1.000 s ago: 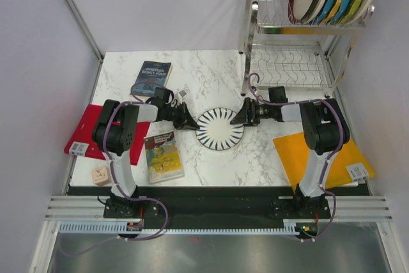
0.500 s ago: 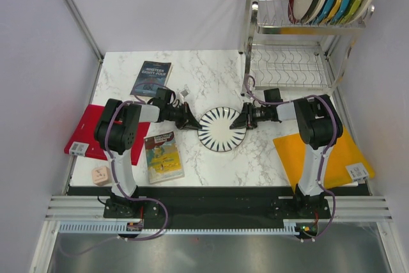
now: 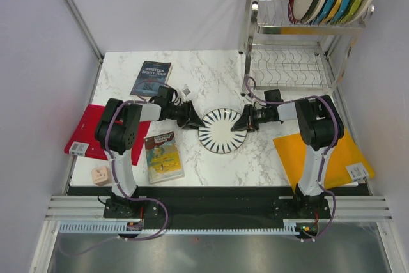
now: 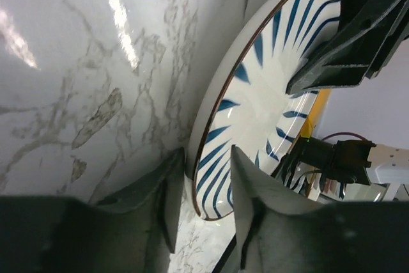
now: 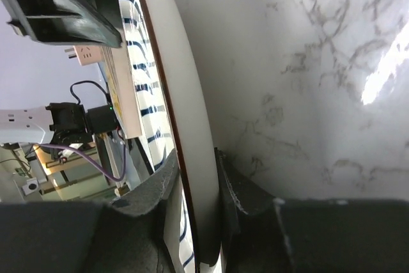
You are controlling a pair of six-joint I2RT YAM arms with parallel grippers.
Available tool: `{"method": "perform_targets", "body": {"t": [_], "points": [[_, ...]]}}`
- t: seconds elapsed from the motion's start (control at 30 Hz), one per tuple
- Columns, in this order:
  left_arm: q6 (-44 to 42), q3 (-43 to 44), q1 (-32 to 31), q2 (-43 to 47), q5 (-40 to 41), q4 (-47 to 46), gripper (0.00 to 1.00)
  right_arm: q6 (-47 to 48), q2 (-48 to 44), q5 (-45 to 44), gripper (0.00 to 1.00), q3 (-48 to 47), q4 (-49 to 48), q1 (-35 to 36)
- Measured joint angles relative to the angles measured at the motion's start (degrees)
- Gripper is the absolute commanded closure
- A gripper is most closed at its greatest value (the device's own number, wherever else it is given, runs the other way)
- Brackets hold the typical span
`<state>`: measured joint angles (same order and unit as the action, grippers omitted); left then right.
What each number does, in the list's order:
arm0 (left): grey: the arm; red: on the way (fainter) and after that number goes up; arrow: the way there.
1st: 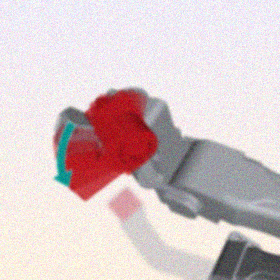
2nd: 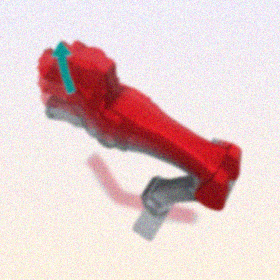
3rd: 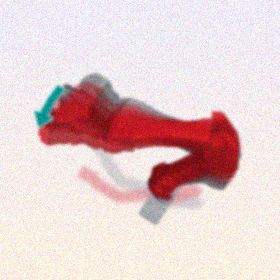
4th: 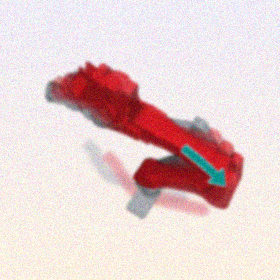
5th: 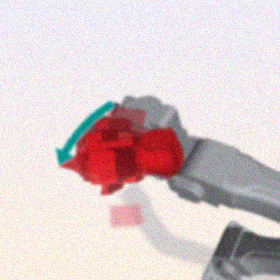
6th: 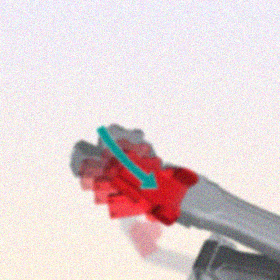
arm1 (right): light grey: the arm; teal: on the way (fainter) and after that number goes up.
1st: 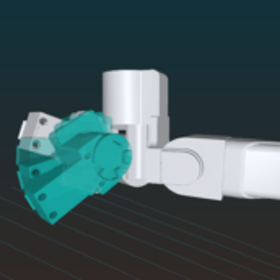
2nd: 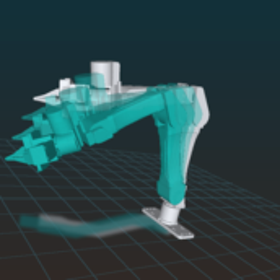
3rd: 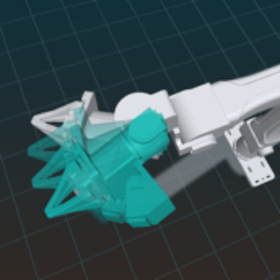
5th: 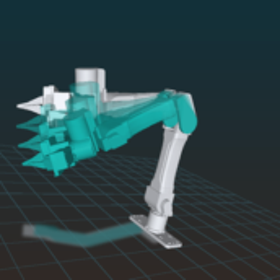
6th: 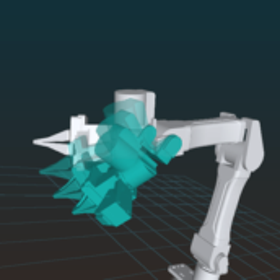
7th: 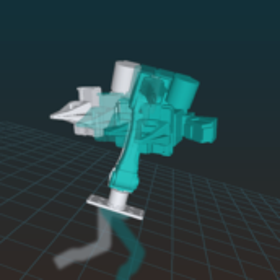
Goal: Load the plates into the dish rack
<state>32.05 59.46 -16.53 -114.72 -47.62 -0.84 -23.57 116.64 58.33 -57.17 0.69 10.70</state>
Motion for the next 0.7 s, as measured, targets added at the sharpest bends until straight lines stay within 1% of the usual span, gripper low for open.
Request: {"method": "perform_targets", "body": {"t": [0.07, 0.1, 0.17, 0.37, 0.5, 0.63, 0.7], "points": [[-0.61, 1.38, -0.07, 0.02, 0.68, 0.57, 0.48, 1.09, -0.98, -0.37, 1.0, -0.2, 2.36, -0.09], [-1.18, 2.21, 0.02, 0.04, 1.25, 0.98, 0.46, 2.36, -1.92, -0.81, 1.0, -0.79, 5.01, -0.22], [-3.04, 3.8, 0.59, 0.33, 3.02, 2.19, 0.45, 6.25, -3.72, -1.99, 1.0, -2.47, 9.9, -0.28], [-11.04, 8.55, 5.49, 4.9, 12.07, 6.73, 0.46, 21.0, -10.4, -8.0, 1.0, -14.6, 29.77, -0.52], [-15.08, 13.03, 8.24, 7.91, 16.17, 7.04, 0.47, 27.82, -15.56, -9.99, 1.0, -25.42, 41.09, -0.85], [-15.67, 17.33, 8.5, 7.61, 17.09, 6.73, 0.48, 31.43, -18.53, -10.62, 1.0, -41.92, 50.25, -0.9], [-15.37, 18.64, 8.35, 6.93, 17.11, 6.69, 0.48, 31.58, -18.75, -10.91, 1.0, -50.73, 52.5, -0.85]]}}
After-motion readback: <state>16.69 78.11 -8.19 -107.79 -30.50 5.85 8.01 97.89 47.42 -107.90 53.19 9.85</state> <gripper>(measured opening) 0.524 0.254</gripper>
